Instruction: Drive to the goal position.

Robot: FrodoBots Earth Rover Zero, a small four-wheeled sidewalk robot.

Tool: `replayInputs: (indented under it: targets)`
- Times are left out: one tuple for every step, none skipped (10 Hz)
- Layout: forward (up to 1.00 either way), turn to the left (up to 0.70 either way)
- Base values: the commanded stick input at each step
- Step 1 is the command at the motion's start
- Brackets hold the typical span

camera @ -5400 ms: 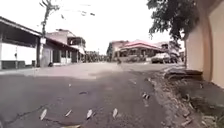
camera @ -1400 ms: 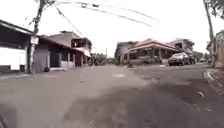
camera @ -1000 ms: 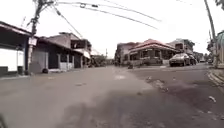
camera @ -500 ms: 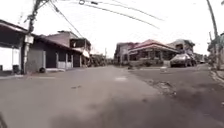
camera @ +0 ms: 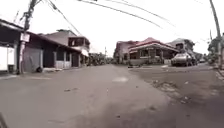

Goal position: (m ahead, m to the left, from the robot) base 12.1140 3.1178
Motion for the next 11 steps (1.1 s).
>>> replayInputs:
  targets:
    - [0.7, 0.0]
    - [0.7, 0.0]
    - [0.7, 0.0]
    - [0.7, 0.0]
    - [0.7, 0.0]
    - [0.7, 0.0]
    - [0.7, 0.0]
    - [0.7, 0.0]
    - [0.7, 0.0]
    - [0.7, 0.0]
    - [0.7, 0.0]
